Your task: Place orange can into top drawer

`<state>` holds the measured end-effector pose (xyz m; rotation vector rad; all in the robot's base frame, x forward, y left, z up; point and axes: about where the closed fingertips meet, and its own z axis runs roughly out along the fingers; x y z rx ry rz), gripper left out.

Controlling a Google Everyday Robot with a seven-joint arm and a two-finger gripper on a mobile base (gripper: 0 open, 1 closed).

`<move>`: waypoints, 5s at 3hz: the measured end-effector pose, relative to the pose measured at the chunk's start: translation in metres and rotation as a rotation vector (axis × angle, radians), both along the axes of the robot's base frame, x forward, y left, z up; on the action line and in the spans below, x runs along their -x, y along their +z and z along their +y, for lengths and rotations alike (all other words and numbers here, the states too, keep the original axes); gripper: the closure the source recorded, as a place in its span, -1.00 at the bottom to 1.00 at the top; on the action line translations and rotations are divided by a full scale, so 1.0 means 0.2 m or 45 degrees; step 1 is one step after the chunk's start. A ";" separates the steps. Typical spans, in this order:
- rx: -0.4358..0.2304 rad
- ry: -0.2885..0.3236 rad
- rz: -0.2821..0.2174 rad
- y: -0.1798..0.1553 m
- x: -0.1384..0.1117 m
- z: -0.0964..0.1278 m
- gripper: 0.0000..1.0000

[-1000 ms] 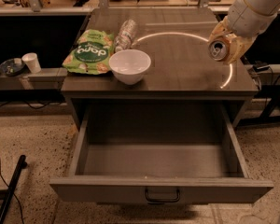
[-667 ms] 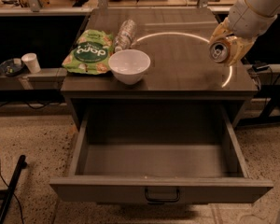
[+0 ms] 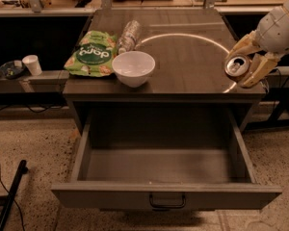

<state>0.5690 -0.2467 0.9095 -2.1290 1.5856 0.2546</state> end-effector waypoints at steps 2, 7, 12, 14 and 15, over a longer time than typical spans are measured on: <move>-0.486 -0.165 0.149 0.05 0.20 0.10 1.00; -1.117 -0.472 0.323 -0.24 0.32 0.40 1.00; -1.065 -0.302 0.320 -0.93 0.28 1.06 1.00; -1.067 -0.340 0.345 -1.07 0.30 1.09 0.53; -1.032 -0.328 0.338 -1.13 0.34 1.10 0.07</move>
Offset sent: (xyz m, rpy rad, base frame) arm -0.0812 0.0214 0.0190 0.6052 0.2256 -0.2079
